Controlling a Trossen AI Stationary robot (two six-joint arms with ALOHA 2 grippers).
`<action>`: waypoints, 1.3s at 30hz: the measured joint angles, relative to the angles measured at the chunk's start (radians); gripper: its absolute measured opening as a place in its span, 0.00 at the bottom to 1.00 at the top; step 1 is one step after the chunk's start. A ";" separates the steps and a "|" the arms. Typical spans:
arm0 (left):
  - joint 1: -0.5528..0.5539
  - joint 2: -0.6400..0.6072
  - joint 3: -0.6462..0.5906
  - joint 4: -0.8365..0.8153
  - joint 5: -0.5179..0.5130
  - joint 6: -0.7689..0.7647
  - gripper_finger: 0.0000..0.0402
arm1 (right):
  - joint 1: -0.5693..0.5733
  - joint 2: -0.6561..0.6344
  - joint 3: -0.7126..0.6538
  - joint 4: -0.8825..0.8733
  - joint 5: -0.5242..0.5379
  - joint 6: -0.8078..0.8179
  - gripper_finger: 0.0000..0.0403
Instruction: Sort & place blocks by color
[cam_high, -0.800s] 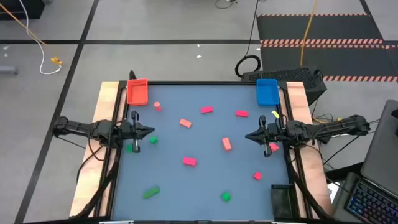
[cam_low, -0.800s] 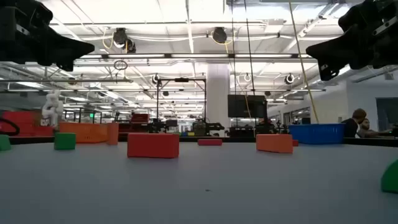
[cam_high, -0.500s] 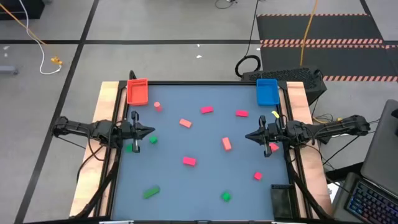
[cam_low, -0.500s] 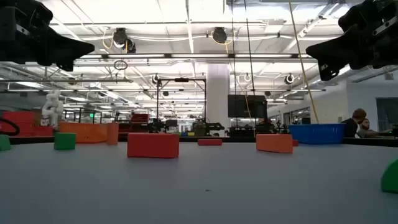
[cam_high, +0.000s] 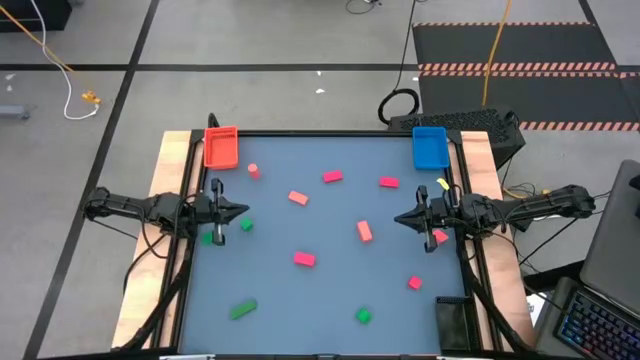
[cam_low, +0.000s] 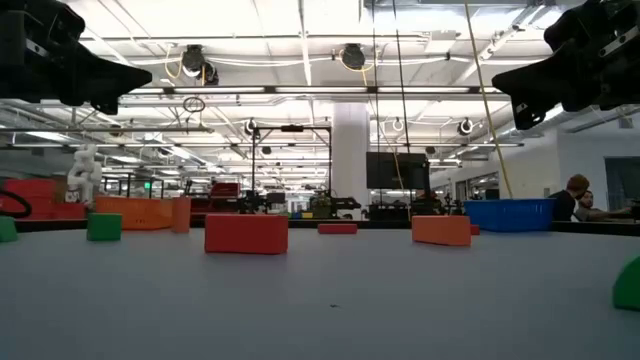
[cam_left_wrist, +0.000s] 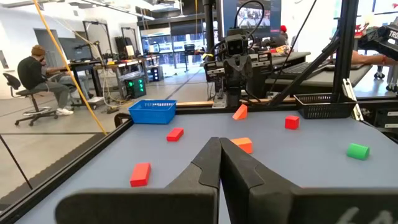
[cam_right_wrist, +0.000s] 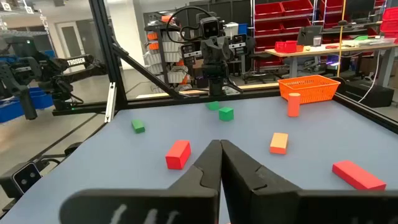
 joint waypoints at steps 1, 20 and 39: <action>0.000 0.000 0.000 0.000 0.000 0.000 0.01 | 0.000 0.000 0.000 0.000 0.000 0.000 0.00; 0.000 0.000 0.000 0.000 0.000 0.000 0.01 | 0.000 0.000 0.000 0.000 0.000 0.000 0.00; 0.000 0.000 -0.001 0.069 0.000 -0.037 0.01 | 0.000 0.000 0.000 0.008 0.000 0.000 0.00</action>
